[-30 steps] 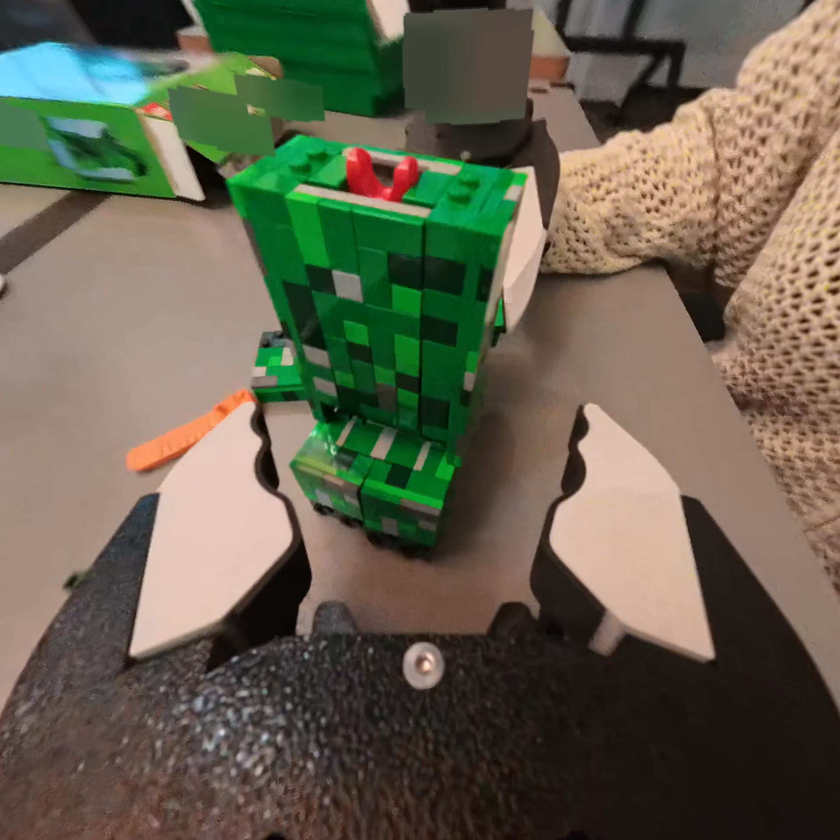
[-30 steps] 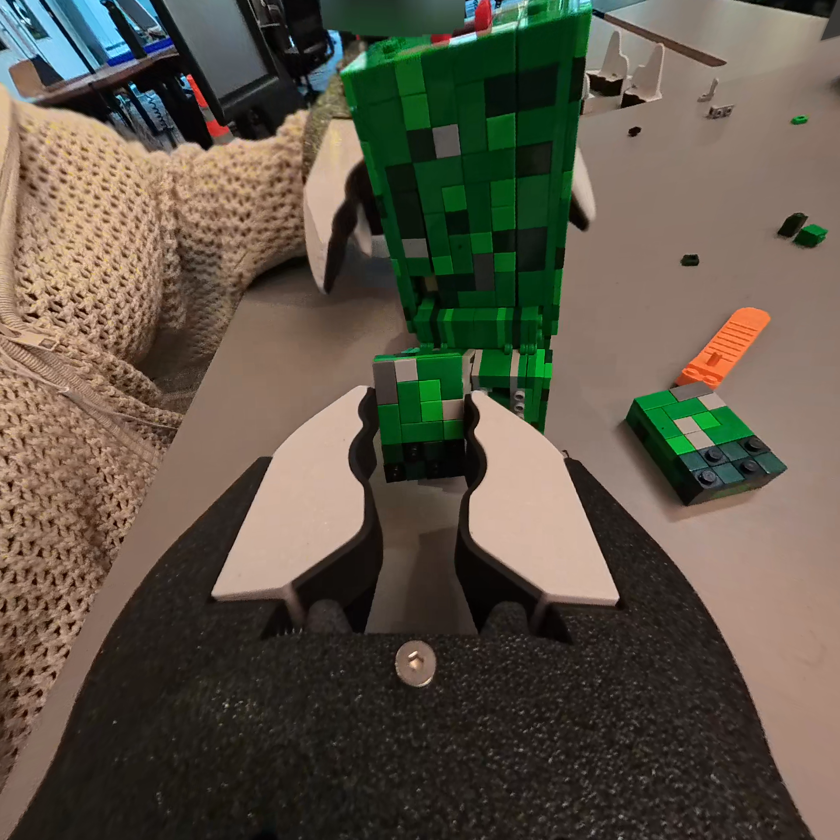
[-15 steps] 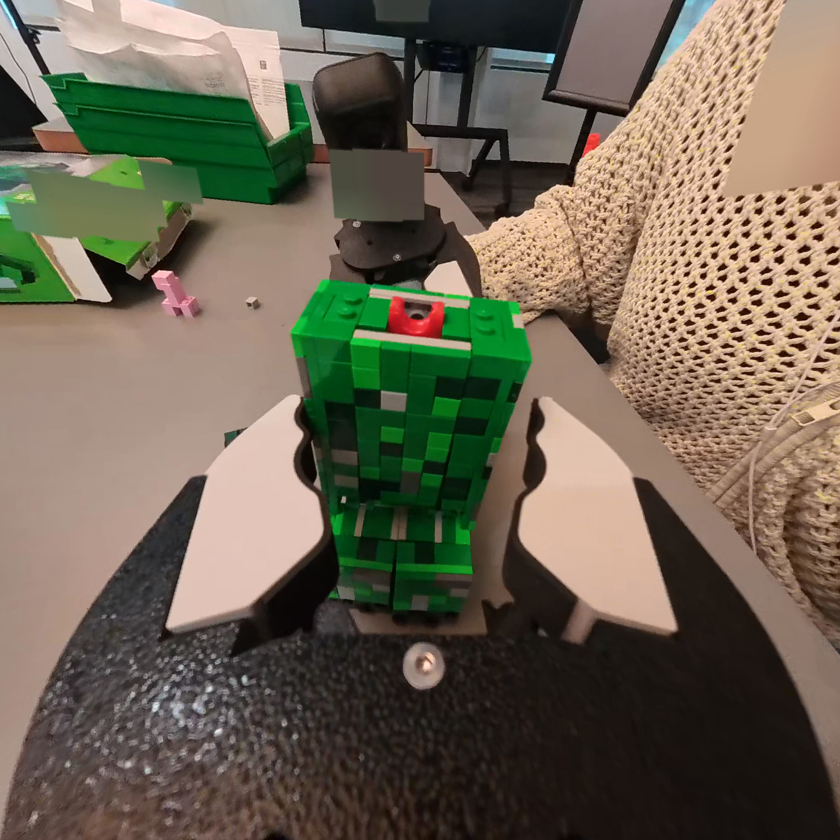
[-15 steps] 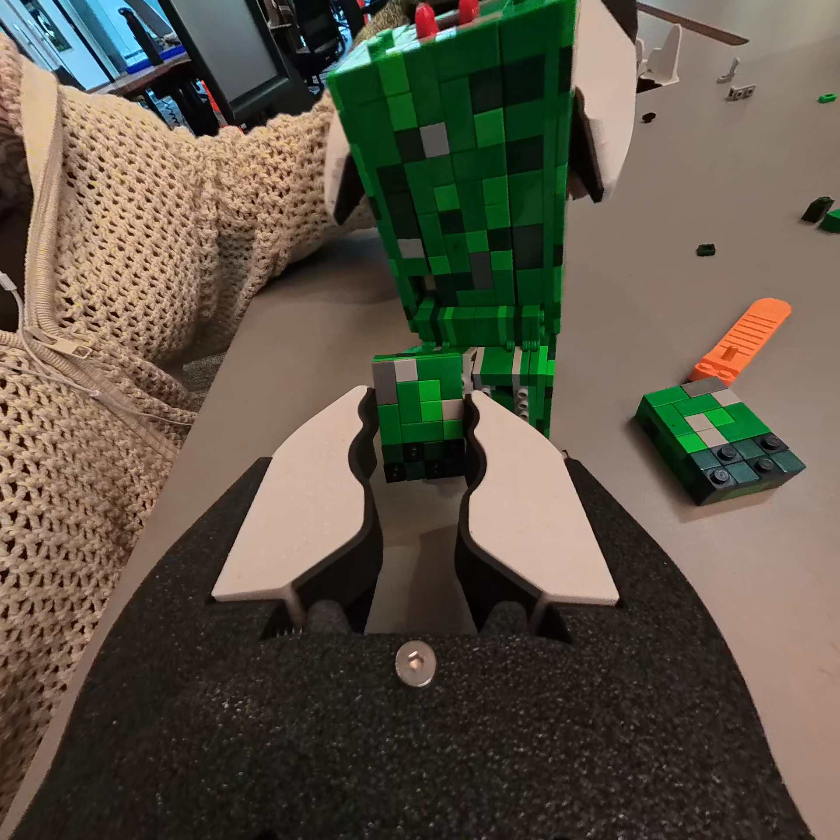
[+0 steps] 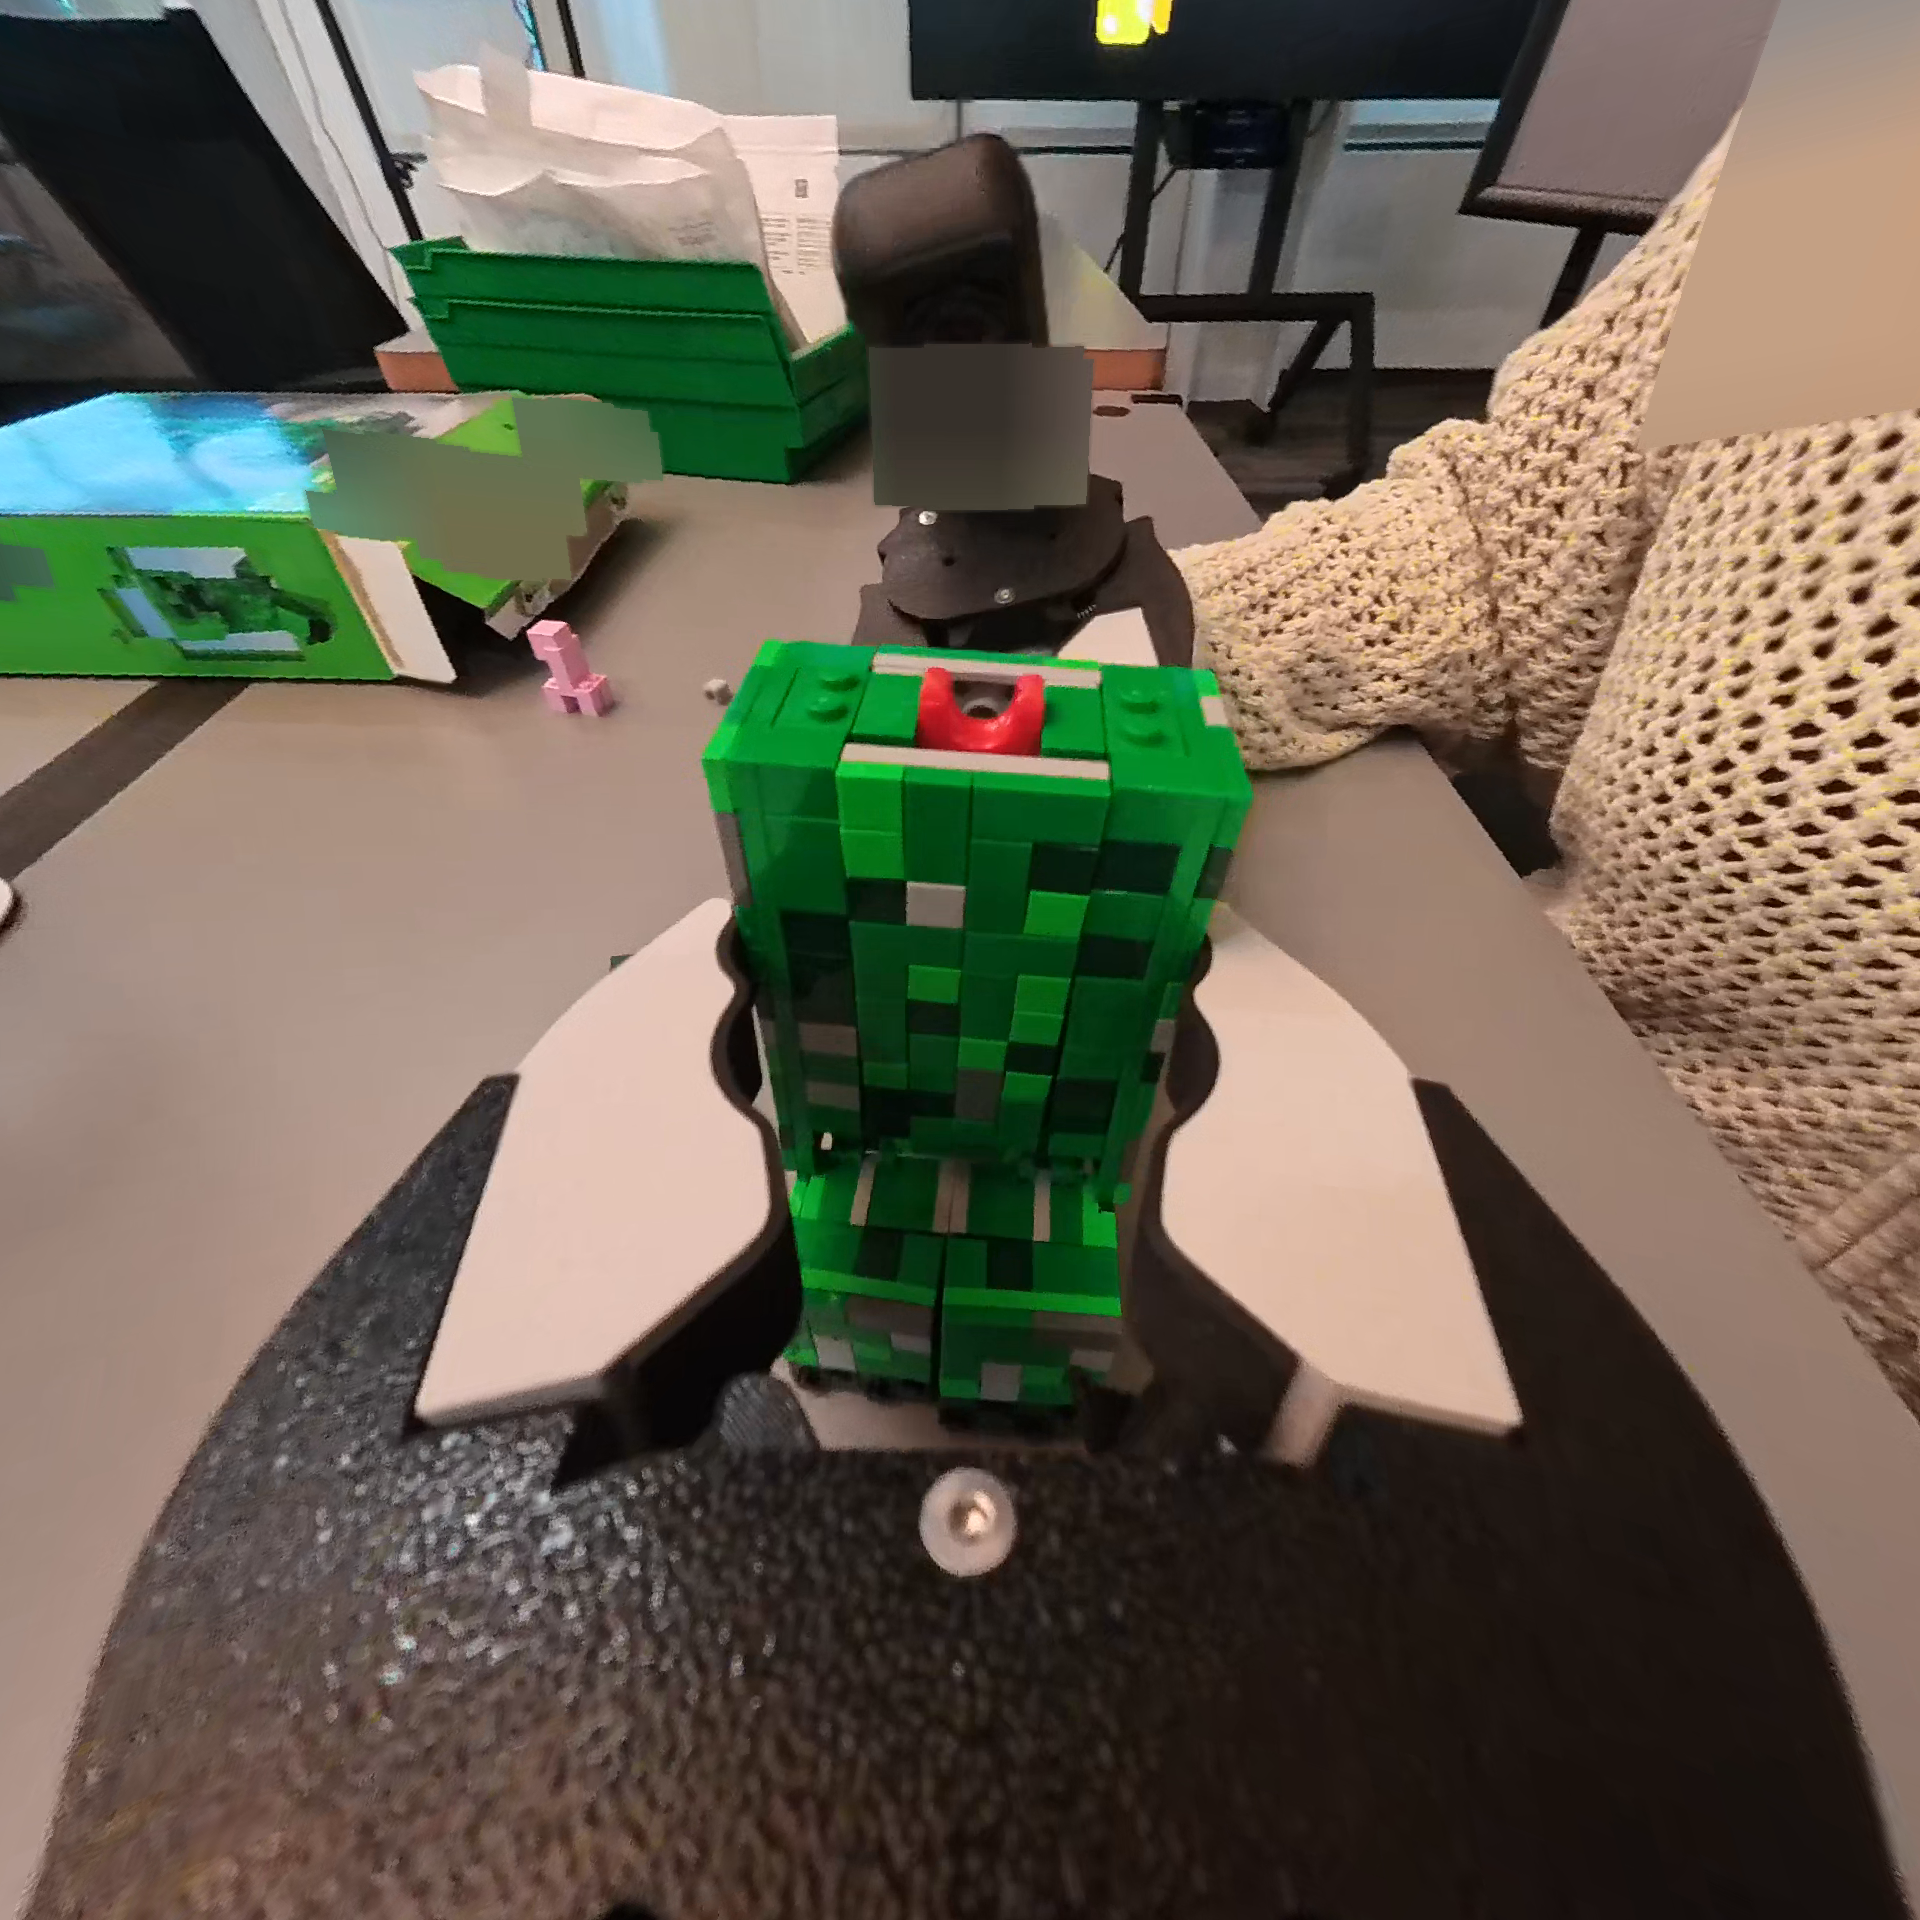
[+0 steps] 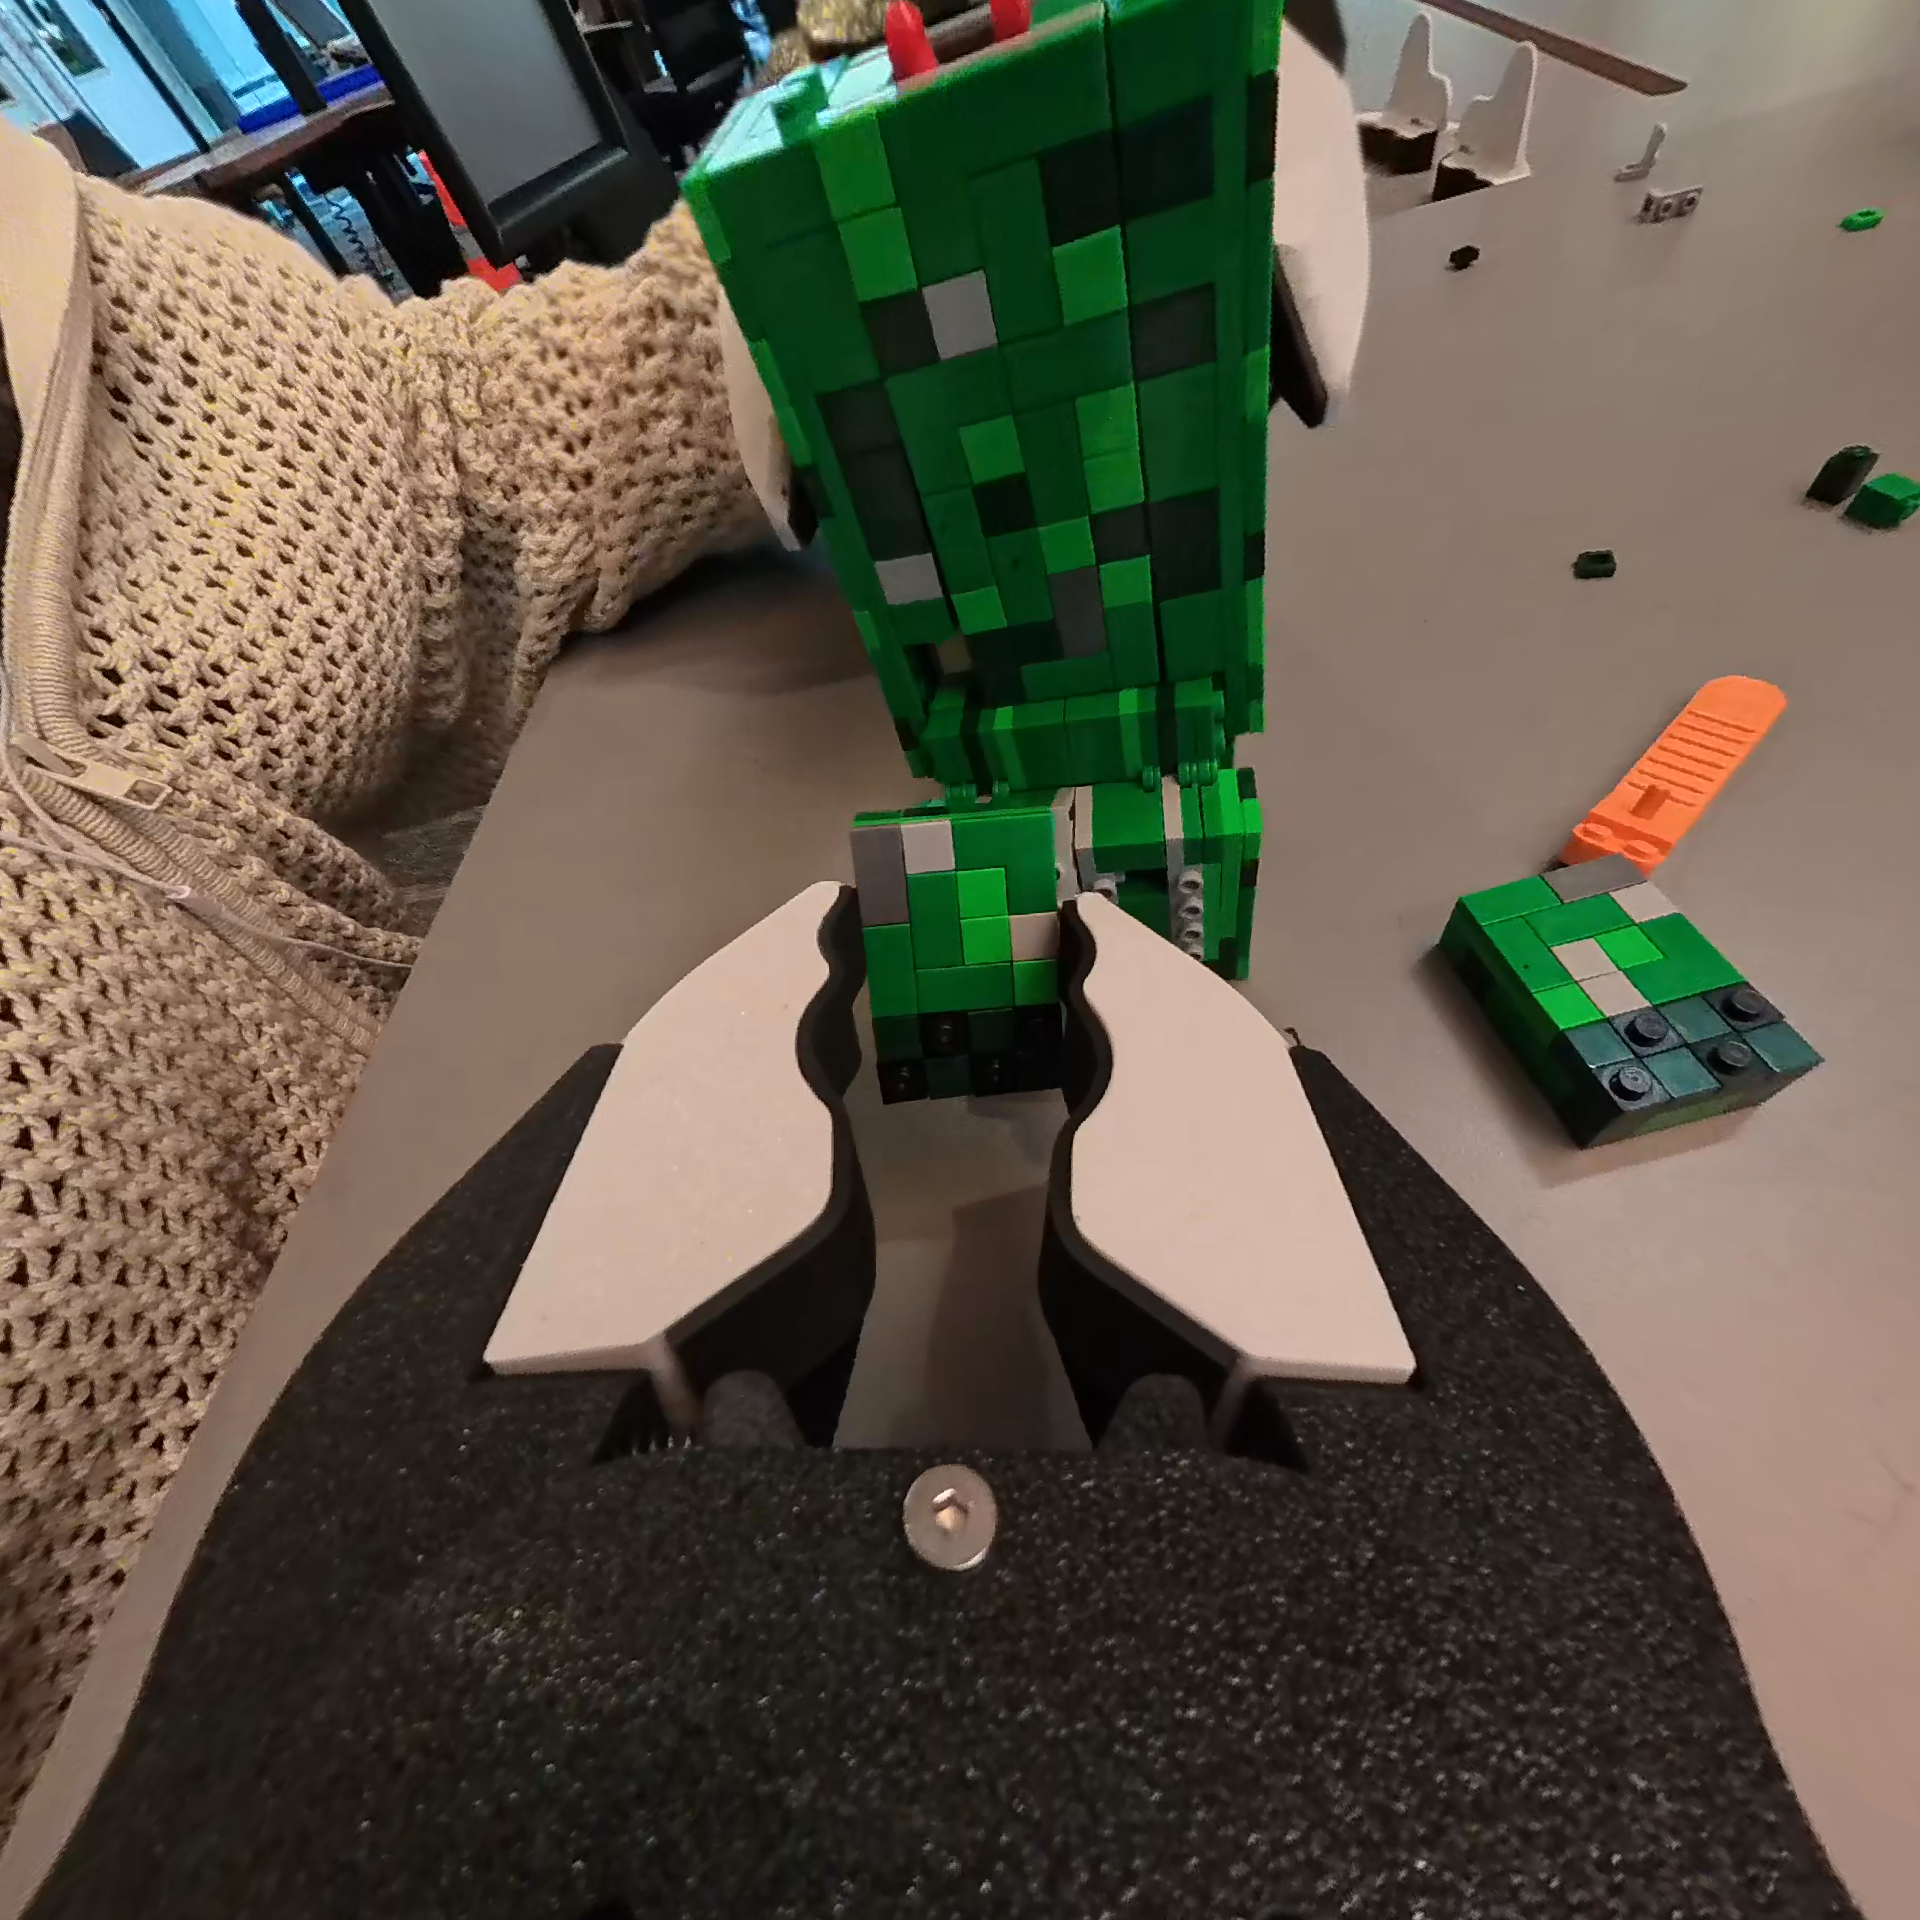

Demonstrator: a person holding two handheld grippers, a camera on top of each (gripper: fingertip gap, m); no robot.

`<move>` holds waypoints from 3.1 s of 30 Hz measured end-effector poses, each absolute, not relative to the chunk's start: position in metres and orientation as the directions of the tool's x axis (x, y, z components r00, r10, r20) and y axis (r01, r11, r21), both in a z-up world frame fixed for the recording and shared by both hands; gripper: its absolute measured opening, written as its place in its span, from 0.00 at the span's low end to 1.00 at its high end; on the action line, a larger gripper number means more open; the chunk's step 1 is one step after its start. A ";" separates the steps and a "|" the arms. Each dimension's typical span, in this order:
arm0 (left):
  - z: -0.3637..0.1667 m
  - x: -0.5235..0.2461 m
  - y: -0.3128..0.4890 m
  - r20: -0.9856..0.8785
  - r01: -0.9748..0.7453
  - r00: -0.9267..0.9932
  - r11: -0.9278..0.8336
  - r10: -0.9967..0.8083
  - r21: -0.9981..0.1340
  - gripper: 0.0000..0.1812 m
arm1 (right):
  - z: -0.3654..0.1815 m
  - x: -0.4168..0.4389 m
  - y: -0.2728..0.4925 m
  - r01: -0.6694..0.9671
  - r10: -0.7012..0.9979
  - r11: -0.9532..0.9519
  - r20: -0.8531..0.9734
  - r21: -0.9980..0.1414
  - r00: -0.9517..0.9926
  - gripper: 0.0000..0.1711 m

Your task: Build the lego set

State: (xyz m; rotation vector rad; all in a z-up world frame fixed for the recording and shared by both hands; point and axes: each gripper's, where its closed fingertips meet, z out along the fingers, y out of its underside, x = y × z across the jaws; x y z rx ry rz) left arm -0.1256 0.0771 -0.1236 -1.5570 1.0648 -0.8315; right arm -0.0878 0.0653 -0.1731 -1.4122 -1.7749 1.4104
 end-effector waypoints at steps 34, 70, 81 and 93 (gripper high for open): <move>-0.160 -0.138 0.072 -0.010 -0.326 0.449 -0.153 -0.893 -0.933 0.54 | -0.189 -0.066 0.096 0.579 0.960 0.041 -0.129 -0.815 -0.250 0.20; -0.176 -0.135 0.058 -0.158 -0.485 0.354 -0.037 -0.922 -0.874 0.00 | -0.183 -0.147 0.065 0.441 0.894 0.233 0.013 -0.867 -0.447 0.56; -0.170 -0.132 0.049 -0.153 -0.476 0.309 -0.013 -0.939 -0.879 0.00 | -0.183 -0.149 0.066 0.441 0.890 0.223 -0.004 -0.870 -0.457 0.54; -0.172 -0.133 0.048 -0.180 -0.502 0.318 -0.005 -0.931 -0.865 0.00 | -0.182 -0.151 0.066 0.432 0.884 0.243 0.015 -0.869 -0.467 0.50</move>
